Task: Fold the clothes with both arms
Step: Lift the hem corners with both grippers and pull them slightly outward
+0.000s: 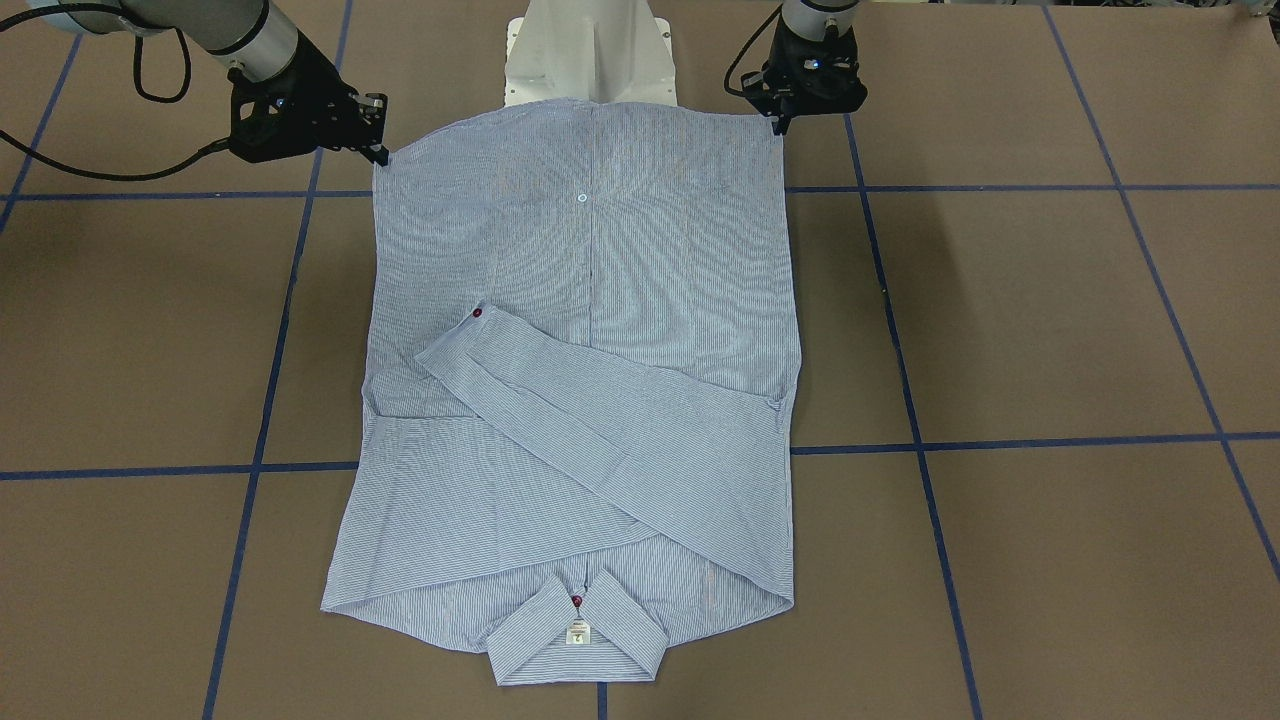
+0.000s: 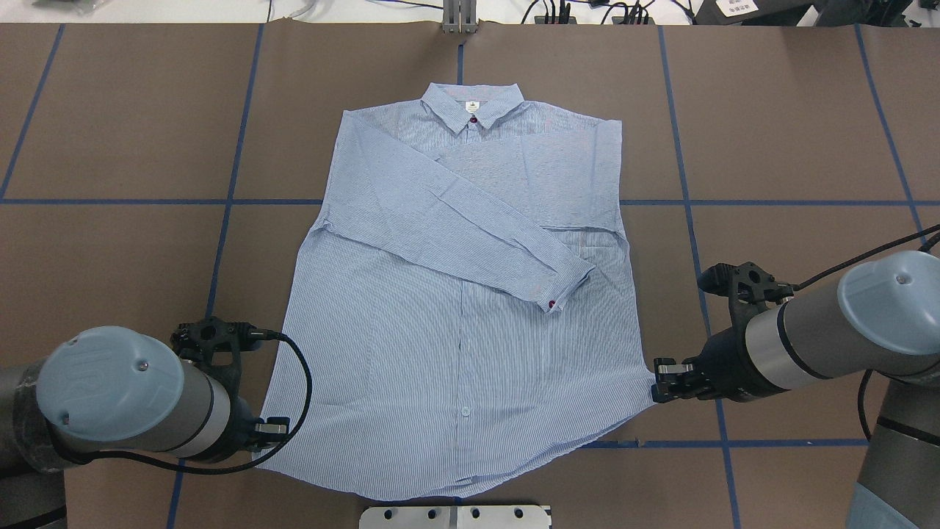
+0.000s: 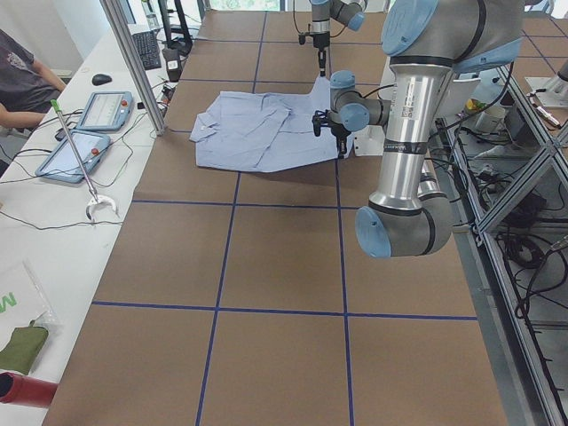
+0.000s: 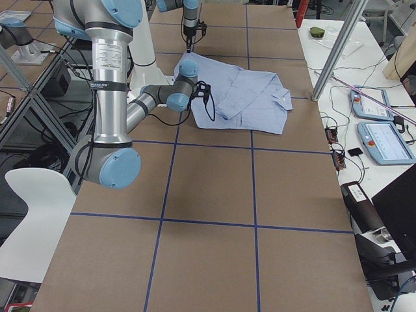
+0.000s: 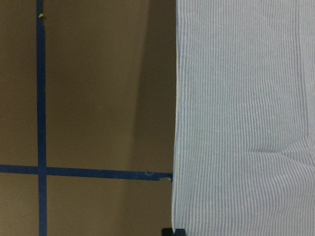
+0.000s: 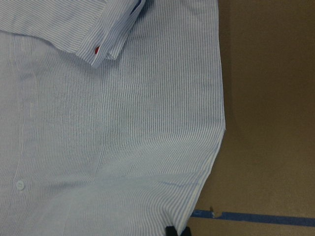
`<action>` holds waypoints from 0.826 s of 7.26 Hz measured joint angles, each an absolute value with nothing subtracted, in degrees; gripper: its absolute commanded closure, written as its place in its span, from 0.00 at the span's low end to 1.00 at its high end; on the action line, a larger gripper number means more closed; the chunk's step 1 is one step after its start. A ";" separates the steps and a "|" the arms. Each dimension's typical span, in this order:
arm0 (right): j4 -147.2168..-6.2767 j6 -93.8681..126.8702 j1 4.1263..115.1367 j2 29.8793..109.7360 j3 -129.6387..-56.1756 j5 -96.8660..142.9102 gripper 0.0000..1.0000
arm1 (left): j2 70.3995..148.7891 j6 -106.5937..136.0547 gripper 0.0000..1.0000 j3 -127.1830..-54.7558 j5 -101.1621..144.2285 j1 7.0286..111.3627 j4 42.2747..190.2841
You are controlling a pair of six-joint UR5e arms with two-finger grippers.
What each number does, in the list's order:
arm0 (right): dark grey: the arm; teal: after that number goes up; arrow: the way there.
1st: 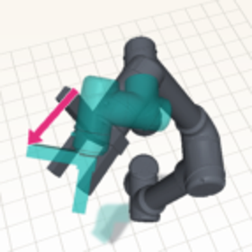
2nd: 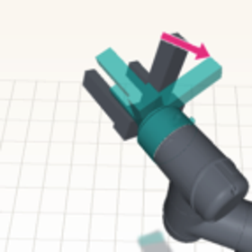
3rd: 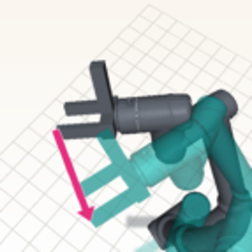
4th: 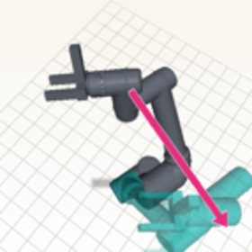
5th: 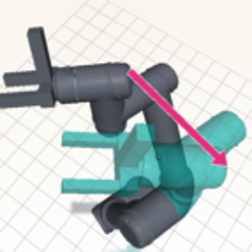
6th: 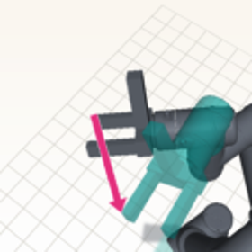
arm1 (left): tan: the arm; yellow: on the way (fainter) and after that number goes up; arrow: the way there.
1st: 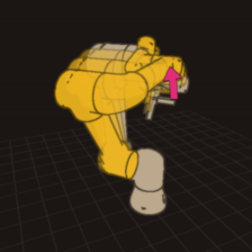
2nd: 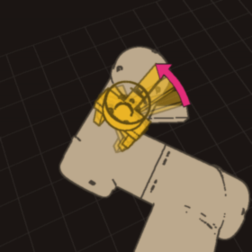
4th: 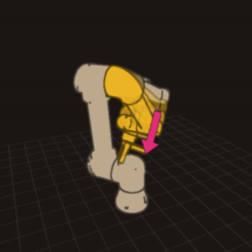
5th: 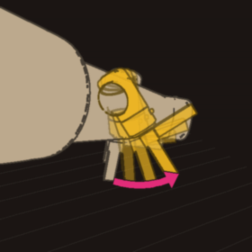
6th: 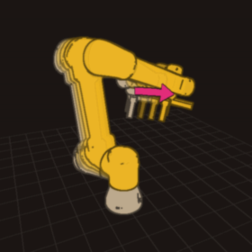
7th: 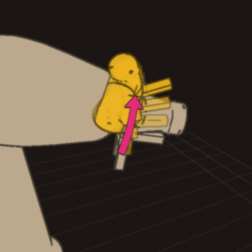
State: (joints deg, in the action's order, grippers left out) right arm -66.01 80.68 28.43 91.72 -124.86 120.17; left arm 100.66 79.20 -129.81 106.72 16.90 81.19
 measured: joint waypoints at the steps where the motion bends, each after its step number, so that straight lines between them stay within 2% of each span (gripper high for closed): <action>1: -66.02 80.68 28.72 91.86 -124.80 120.20 1.00 | 100.50 78.96 1.00 -129.67 106.69 16.93 81.20; 6: -66.09 80.68 29.56 92.31 -124.80 120.24 1.00 | 100.27 78.86 1.00 -128.56 106.67 17.38 81.12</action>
